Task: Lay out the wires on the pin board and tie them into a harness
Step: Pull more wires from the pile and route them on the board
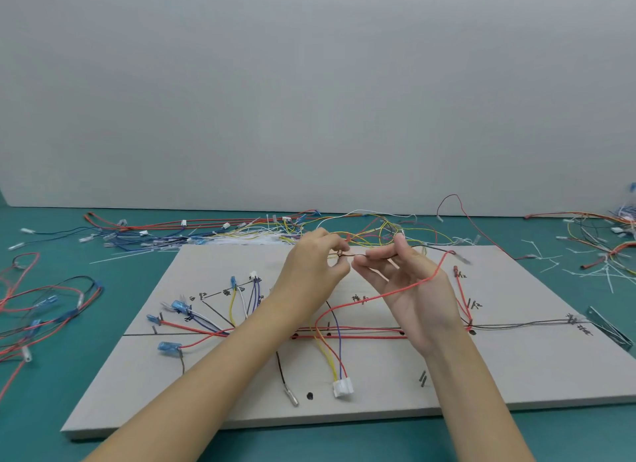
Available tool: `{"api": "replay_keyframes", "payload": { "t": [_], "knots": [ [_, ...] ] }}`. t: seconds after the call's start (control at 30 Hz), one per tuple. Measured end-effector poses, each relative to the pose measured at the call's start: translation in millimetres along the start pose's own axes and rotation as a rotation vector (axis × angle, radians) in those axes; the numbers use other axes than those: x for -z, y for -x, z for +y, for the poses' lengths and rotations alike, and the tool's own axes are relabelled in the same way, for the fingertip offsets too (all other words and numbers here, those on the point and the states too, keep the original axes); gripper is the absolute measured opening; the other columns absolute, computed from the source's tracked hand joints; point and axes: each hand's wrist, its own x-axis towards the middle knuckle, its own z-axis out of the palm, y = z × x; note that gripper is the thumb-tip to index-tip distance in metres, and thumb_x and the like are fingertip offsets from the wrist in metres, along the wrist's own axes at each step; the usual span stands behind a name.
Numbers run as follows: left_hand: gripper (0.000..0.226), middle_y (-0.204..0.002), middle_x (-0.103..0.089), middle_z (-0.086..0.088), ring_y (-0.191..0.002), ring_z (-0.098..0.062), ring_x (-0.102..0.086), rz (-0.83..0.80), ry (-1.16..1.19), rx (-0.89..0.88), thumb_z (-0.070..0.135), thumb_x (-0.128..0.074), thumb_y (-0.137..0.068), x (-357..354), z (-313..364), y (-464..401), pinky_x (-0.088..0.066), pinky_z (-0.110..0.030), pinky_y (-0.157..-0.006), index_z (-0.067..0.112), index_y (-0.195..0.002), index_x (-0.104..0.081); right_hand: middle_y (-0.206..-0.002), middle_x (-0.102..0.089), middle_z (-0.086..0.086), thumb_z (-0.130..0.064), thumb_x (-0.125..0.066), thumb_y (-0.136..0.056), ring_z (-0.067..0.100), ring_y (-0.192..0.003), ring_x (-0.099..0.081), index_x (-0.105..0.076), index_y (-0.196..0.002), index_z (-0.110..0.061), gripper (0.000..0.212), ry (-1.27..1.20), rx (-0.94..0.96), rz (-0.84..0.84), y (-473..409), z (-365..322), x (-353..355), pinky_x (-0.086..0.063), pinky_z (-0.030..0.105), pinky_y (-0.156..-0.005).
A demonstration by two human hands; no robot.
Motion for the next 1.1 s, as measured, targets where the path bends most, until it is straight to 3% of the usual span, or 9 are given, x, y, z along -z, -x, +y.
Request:
{"api": "replay_keyframes", "payload": {
  "t": [0.2, 0.37, 0.47, 0.53, 0.7, 0.83, 0.97, 1.03, 1.1],
  "knots": [
    [0.027, -0.104, -0.065, -0.002, -0.063, -0.008, -0.049, -0.047, 0.043, -0.035, 0.003, -0.066, -0.083, -4.5, 2.7, 3.4, -0.043, -0.022, -0.069, 0.011, -0.108, -0.073, -0.076, -0.065, 0.013, -0.028, -0.052, -0.092, 0.028, -0.074, -0.067, -0.070, -0.071, -0.002, 0.038, -0.044, -0.007, 0.035, -1.8, -0.9, 5.6, -0.058, 0.039, -0.080],
    [0.041, -0.113, -0.061, 0.001, -0.058, -0.002, -0.045, -0.075, 0.066, -0.026, 0.004, -0.067, -0.084, -5.2, -2.1, 7.0, -0.049, -0.032, -0.071, 0.015, -0.124, -0.066, -0.064, -0.058, 0.007, -0.033, -0.047, -0.098, 0.019, -0.057, -0.059, -0.071, -0.076, -0.006, 0.043, -0.010, -0.033, 0.143, -5.6, 2.4, 10.1, -0.055, 0.031, -0.060],
    [0.059, -0.128, -0.054, 0.005, -0.061, -0.011, -0.043, -0.112, 0.007, -0.037, 0.005, -0.066, -0.084, -4.8, -2.2, 9.4, -0.048, -0.032, -0.073, 0.019, -0.139, -0.052, -0.054, -0.049, 0.005, -0.032, -0.045, -0.100, 0.017, -0.045, -0.048, -0.068, -0.082, -0.004, 0.041, 0.191, -0.070, 0.226, -6.9, 7.3, 10.6, -0.047, 0.025, -0.047],
    [0.068, -0.136, -0.048, 0.007, -0.067, -0.008, -0.041, -0.123, -0.021, -0.049, 0.004, -0.063, -0.083, -5.1, -3.3, 11.0, -0.047, -0.031, -0.073, 0.021, -0.146, -0.043, -0.050, -0.046, 0.004, -0.028, -0.047, -0.101, 0.016, -0.042, -0.044, -0.068, -0.085, -0.001, 0.037, 0.373, -0.098, 0.254, -6.5, 13.0, 9.3, -0.043, 0.024, -0.043],
    [0.083, -0.145, -0.036, 0.009, -0.072, -0.005, -0.037, -0.146, -0.022, -0.081, -0.002, -0.061, -0.078, -7.4, -6.2, 12.0, -0.046, -0.030, -0.063, 0.022, -0.151, -0.031, -0.046, -0.047, -0.001, -0.019, -0.069, -0.088, 0.011, -0.039, -0.040, -0.068, -0.082, -0.002, 0.018, 0.723, -0.102, 0.242, -4.1, 29.7, 4.6, -0.034, 0.019, -0.038],
    [0.092, -0.145, -0.029, 0.014, -0.095, -0.011, -0.045, -0.184, 0.052, -0.131, -0.006, -0.057, -0.069, -11.3, -9.9, 15.5, -0.035, -0.007, -0.058, 0.022, -0.152, -0.028, -0.045, -0.048, -0.002, -0.010, -0.073, -0.084, 0.011, -0.040, -0.038, -0.071, -0.074, -0.013, 0.010, 0.830, -0.103, 0.195, -4.3, 35.0, 7.6, -0.032, 0.019, -0.040],
    [0.088, -0.144, -0.038, -0.001, -0.117, -0.015, -0.049, -0.158, 0.089, -0.158, -0.010, -0.055, -0.069, -13.7, -13.8, 18.1, -0.042, -0.022, -0.065, 0.014, -0.151, -0.032, -0.041, -0.046, -0.007, -0.006, -0.071, -0.082, 0.008, -0.040, -0.038, -0.070, -0.067, -0.008, 0.015, 0.909, -0.073, 0.167, -5.4, 34.8, 11.9, -0.032, 0.018, -0.042],
    [0.087, -0.141, -0.040, -0.003, -0.114, -0.014, -0.050, -0.167, 0.102, -0.131, -0.012, -0.052, -0.068, -11.7, -12.3, 18.0, -0.046, -0.027, -0.062, 0.013, -0.150, -0.034, -0.041, -0.046, -0.010, -0.005, -0.068, -0.083, 0.006, -0.041, -0.039, -0.068, -0.068, -0.011, 0.016, 0.953, -0.064, 0.157, -6.1, 36.4, 11.6, -0.033, 0.018, -0.045],
    [0.087, -0.141, -0.042, -0.002, -0.097, -0.011, -0.052, -0.168, 0.091, -0.101, -0.010, -0.052, -0.068, -7.9, -9.2, 18.5, -0.050, -0.031, -0.062, 0.015, -0.150, -0.035, -0.043, -0.044, -0.012, -0.006, -0.067, -0.085, 0.006, -0.044, -0.038, -0.065, -0.070, -0.014, 0.017, 0.950, -0.051, 0.168, -7.1, 39.0, 11.1, -0.032, 0.021, -0.048]
  ]
}}
